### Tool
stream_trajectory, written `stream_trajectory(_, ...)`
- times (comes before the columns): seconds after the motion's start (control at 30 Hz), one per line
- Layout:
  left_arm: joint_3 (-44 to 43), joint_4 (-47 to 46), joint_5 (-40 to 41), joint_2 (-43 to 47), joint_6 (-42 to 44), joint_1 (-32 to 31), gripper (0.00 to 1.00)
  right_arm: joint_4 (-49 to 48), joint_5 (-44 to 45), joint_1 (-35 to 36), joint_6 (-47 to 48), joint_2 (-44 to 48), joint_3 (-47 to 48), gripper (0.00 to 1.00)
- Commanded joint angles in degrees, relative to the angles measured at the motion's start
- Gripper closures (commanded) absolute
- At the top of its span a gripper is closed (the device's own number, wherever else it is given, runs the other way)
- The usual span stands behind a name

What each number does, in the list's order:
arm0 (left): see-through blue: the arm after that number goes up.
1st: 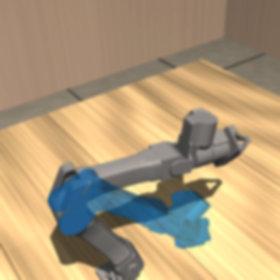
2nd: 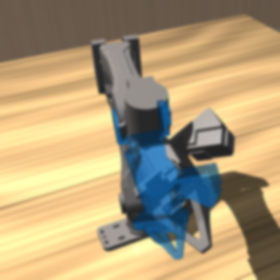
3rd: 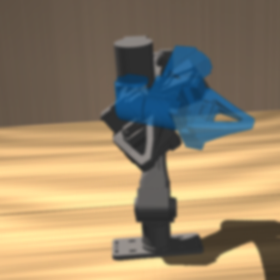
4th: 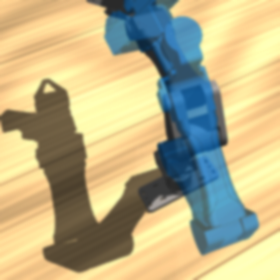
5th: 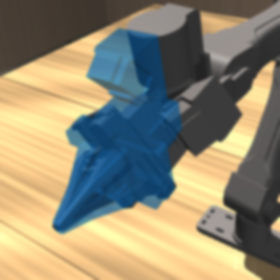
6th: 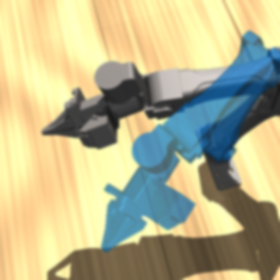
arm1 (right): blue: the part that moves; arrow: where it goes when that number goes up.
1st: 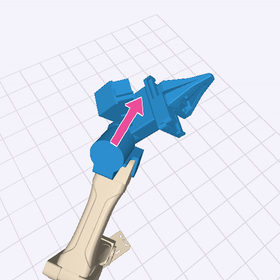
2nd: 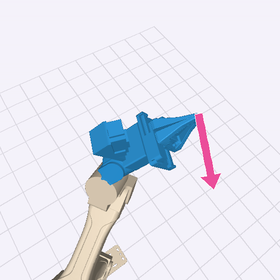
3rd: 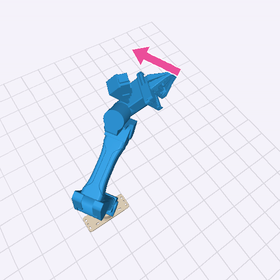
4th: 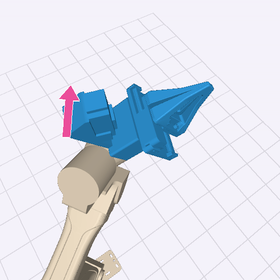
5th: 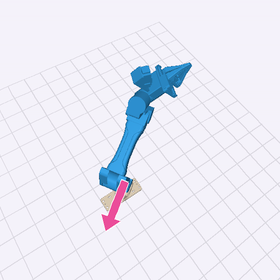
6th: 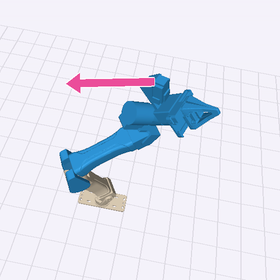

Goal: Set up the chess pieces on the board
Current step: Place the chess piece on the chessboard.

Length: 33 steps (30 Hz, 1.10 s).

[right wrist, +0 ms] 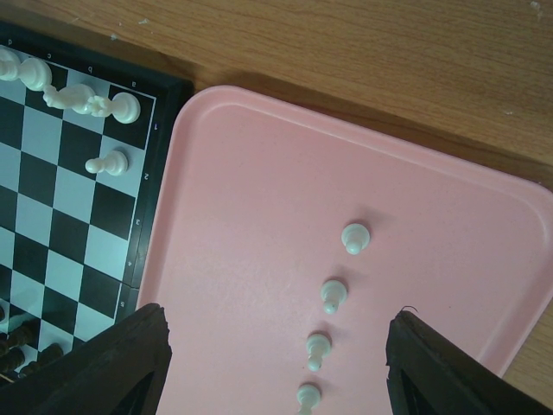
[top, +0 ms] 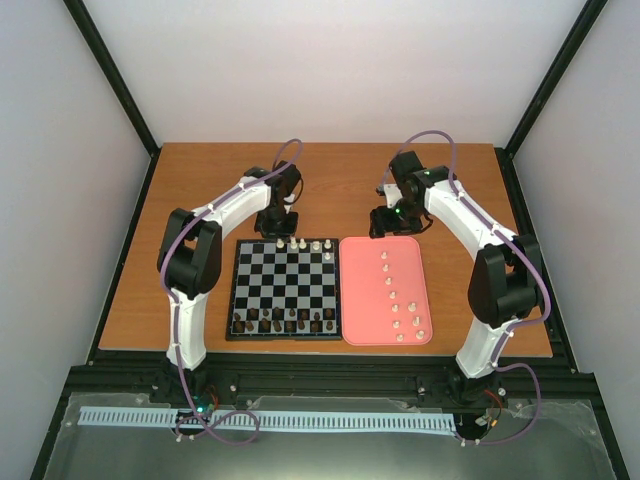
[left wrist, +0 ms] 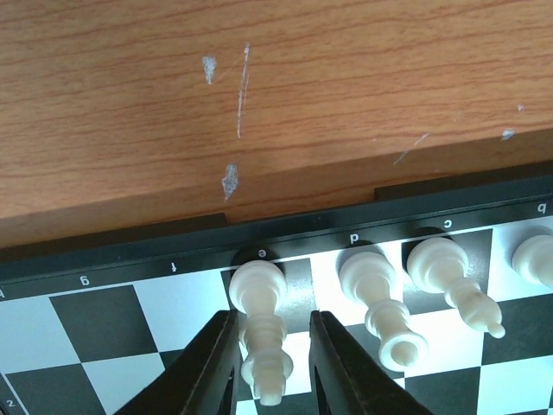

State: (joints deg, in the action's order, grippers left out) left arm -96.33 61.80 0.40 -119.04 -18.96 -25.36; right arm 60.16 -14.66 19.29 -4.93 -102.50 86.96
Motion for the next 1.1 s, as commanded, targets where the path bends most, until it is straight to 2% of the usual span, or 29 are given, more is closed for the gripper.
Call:
stream_trajectory(0.0,-0.7,1.3,-0.4,-0.7,1.1,0.3,0.73,-0.3,-0.6,-0.5,0.8,-0.7,0.5,0.31)
stream_trajectory(0.67,-1.5,2.6,1.8,0.9,2.3,0.7,0.64,-0.2,-1.0,-0.4,0.9,-0.7,0.7,0.31)
stream_trajectory(0.87,-5.2,5.2,2.8,2.5,2.7,1.1,0.56,0.1,-0.6,-0.5,1.0,-0.3,1.2,0.31)
stream_trajectory(1.07,-10.0,7.1,2.8,5.5,2.3,1.3,0.41,0.6,1.9,-0.5,0.7,1.0,0.3,0.28)
